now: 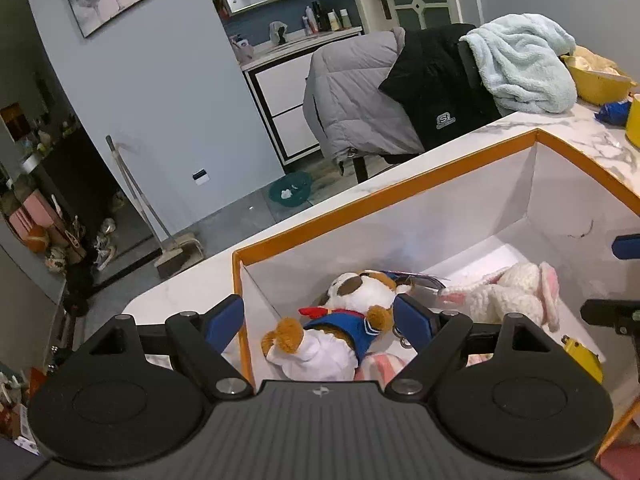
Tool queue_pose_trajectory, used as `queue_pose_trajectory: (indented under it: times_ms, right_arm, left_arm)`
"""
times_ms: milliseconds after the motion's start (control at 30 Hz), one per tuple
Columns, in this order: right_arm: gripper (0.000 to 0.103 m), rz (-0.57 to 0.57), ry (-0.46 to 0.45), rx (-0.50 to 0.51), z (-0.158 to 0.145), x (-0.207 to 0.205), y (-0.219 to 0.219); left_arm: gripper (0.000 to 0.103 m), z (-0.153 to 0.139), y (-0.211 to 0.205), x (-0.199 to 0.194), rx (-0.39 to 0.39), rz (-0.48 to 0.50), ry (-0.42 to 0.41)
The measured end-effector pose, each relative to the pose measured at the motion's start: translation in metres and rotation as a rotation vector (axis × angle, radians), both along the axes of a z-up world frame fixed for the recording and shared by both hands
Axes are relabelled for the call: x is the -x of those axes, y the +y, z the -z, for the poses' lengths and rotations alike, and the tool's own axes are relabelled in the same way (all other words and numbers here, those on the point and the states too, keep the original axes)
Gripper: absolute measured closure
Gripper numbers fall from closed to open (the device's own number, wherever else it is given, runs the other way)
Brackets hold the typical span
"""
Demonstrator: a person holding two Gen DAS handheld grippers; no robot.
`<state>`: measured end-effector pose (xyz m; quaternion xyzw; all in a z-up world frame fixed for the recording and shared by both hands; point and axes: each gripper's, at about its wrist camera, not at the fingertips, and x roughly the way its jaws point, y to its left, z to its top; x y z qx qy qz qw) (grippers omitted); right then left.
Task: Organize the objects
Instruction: 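Open both tools to release the dog plush and tape measure into the box, then withdraw both tools from the box toward the remaining items on the table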
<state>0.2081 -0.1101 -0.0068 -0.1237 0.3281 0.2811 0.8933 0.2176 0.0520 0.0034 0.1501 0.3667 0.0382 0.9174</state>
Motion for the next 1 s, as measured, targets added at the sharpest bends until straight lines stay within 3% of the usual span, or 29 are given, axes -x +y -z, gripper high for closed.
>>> queue_pose_trajectory:
  times_ms: [533,767,1000]
  right_arm:
    - [0.041,-0.019,-0.038,-0.1,-0.043,0.025,-0.014]
    - [0.04,-0.029,-0.054,-0.132,-0.06,0.04,-0.036]
    - [0.04,-0.015,-0.066,-0.137,-0.068,0.048,-0.062]
  left_arm:
    - [0.006,-0.045,-0.007,0.04,-0.045,-0.003,-0.059]
    - [0.004,-0.061,-0.004,0.073,0.061,-0.038,-0.151]
    - [0.004,-0.076,-0.009,0.087,0.094,-0.054,-0.193]
